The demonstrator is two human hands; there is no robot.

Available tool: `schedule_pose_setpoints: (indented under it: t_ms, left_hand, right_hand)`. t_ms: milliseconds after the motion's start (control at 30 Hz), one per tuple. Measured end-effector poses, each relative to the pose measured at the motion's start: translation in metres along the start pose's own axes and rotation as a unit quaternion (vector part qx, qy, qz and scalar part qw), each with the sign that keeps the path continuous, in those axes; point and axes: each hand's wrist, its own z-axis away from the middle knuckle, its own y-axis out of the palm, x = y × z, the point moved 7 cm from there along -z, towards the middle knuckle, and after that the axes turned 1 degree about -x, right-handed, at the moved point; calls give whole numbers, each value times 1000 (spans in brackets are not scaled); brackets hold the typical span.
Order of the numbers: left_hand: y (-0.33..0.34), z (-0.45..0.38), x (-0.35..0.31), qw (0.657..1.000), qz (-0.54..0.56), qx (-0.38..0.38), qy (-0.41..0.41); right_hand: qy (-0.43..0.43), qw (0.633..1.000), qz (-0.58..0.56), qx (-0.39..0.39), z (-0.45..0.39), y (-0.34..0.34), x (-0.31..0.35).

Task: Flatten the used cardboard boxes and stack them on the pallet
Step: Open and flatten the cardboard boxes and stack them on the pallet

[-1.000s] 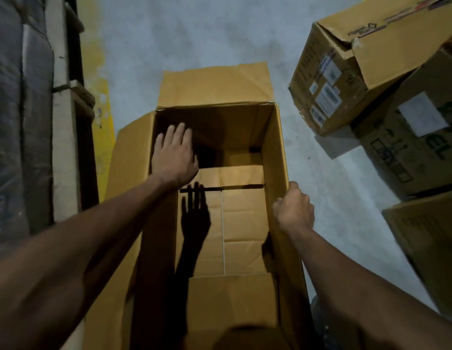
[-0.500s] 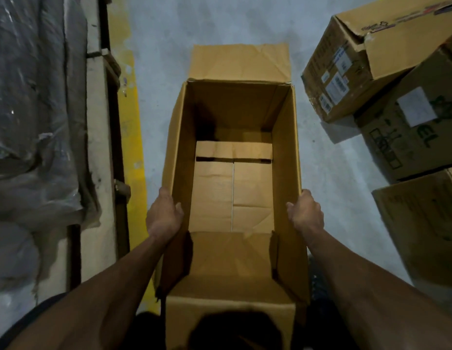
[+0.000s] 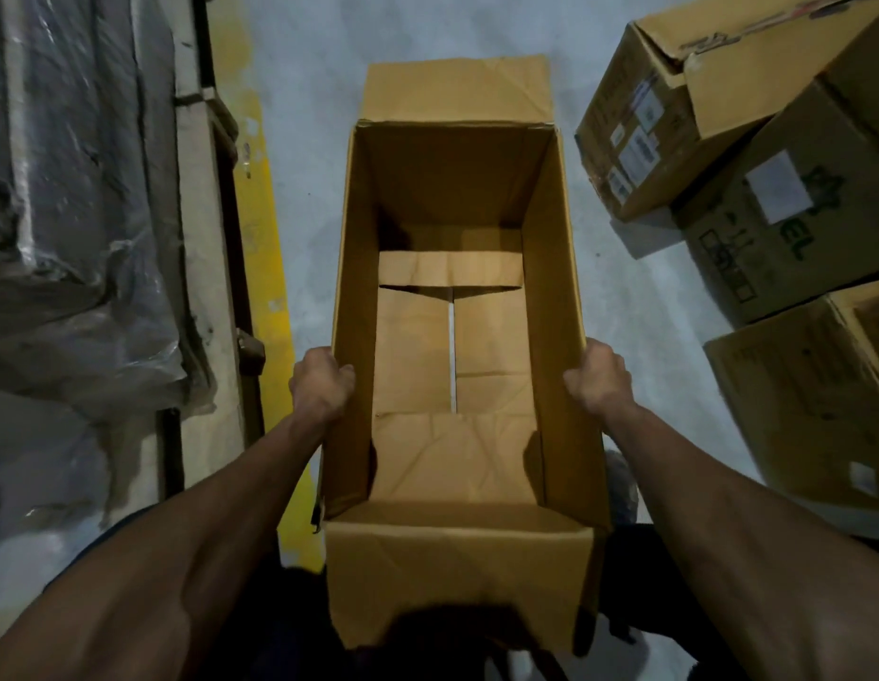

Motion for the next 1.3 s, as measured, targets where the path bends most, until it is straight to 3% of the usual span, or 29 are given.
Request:
schedule_pose_setpoints:
  t_ms: [433, 700, 800, 900, 967, 1033, 1100, 1200, 1300]
  left_hand:
    - [-98, 54, -48, 995, 34, -50, 75]
    - [-117, 79, -61, 992, 7, -90, 92]
    - [-121, 90, -77, 976, -11, -153, 156]
    - [-108, 113, -112, 923, -142, -213, 286]
    - [-68, 128, -132, 900, -195, -124, 369]
    - [1, 144, -127, 890, -210, 89, 395]
    - [69, 159, -101, 842, -276, 280, 369]
    - [126, 155, -75, 782, -379, 354, 346]
    - [150, 145, -68, 775, -403, 380, 305]
  right_hand:
    - [-53, 995, -53, -71, 79, -94, 29]
    - [-48, 989, -100, -95, 93, -105, 30]
    - [-42, 987, -123, -97, 90, -110, 29]
    - [-47, 985, -132, -96, 89, -113, 28]
    - [-50, 985, -135, -95, 87, -115, 28]
    - [-51, 984, -140, -97, 86, -118, 30]
    - [-54, 983, -147, -94, 86, -118, 32]
    - [-64, 983, -146, -91, 85, -117, 34]
    - [-71, 981, -152, -93, 82, -117, 35]
